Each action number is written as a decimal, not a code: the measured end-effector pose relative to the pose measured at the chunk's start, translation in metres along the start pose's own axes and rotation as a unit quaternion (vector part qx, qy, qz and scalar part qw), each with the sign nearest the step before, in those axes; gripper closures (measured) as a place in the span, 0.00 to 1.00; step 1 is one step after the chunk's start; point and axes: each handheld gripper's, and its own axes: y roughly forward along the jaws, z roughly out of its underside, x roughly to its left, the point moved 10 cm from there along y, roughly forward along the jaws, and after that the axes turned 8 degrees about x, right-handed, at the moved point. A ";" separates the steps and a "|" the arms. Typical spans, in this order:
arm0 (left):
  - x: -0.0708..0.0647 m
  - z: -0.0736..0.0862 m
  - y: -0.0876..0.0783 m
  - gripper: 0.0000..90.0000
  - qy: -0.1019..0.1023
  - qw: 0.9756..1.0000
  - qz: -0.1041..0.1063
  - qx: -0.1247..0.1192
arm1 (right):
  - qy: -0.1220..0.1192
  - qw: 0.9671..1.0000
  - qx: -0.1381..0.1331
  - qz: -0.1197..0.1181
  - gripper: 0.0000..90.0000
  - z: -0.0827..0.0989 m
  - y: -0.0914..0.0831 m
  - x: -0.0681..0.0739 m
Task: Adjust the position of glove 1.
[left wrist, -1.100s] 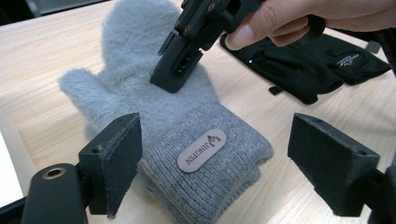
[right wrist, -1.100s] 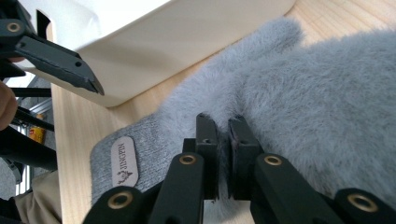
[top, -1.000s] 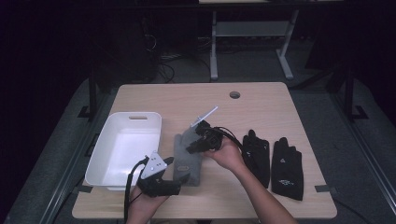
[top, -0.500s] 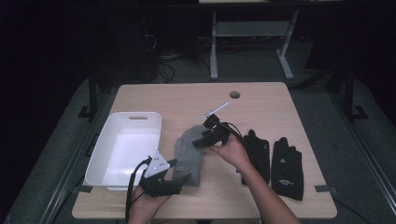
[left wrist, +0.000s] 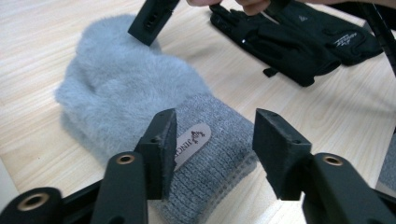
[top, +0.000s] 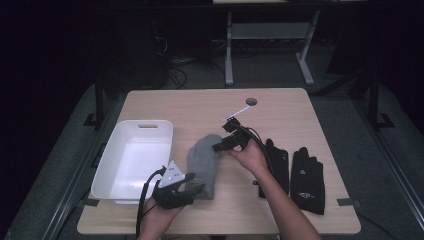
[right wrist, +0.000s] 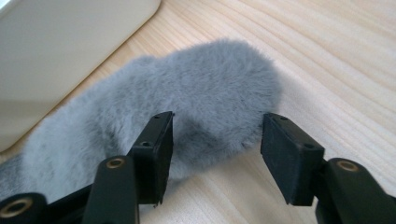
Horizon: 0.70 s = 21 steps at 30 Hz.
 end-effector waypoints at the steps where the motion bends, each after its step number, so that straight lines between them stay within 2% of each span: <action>1: -0.002 0.002 0.003 0.65 0.006 1.000 0.007 0.009 | 0.005 1.000 0.004 -0.003 0.42 0.000 0.004 -0.003; 4: -0.003 0.003 0.005 0.66 0.005 1.000 0.009 0.015 | 0.011 1.000 0.011 -0.003 0.40 0.001 0.009 -0.008; 5: -0.003 0.004 0.007 0.67 0.006 1.000 0.011 0.024 | 0.019 1.000 0.008 -0.014 0.50 0.000 0.012 -0.010; 6: -0.003 0.004 0.007 0.67 0.006 1.000 0.011 0.024 | 0.019 1.000 0.008 -0.014 0.50 0.000 0.012 -0.010; 7: -0.003 0.005 0.007 0.67 0.009 0.999 0.011 0.029 | 0.016 0.999 0.000 -0.030 0.58 -0.001 0.012 -0.009; 8: -0.003 0.006 0.008 0.67 0.007 0.999 0.012 0.030 | 0.018 0.999 -0.012 -0.039 0.79 -0.004 0.011 -0.008; 11: -0.004 0.007 0.009 0.67 -0.001 0.999 0.016 0.034 | 0.010 0.999 -0.027 -0.042 0.86 -0.009 0.006 -0.007; 12: -0.004 0.007 0.009 0.67 -0.001 0.999 0.016 0.034 | 0.010 0.999 -0.027 -0.042 0.86 -0.009 0.006 -0.007; 13: -0.004 0.007 0.010 0.67 -0.005 0.999 0.019 0.034 | 0.000 0.999 -0.030 -0.034 0.88 -0.012 0.004 -0.006; 18: -0.004 0.008 0.011 0.67 -0.002 0.999 0.020 0.038 | -0.003 0.999 -0.034 -0.030 0.88 -0.019 0.004 -0.004; 21: -0.004 0.009 0.011 0.67 -0.003 0.999 0.021 0.040 | -0.003 0.998 -0.042 -0.035 0.81 -0.027 0.006 -0.001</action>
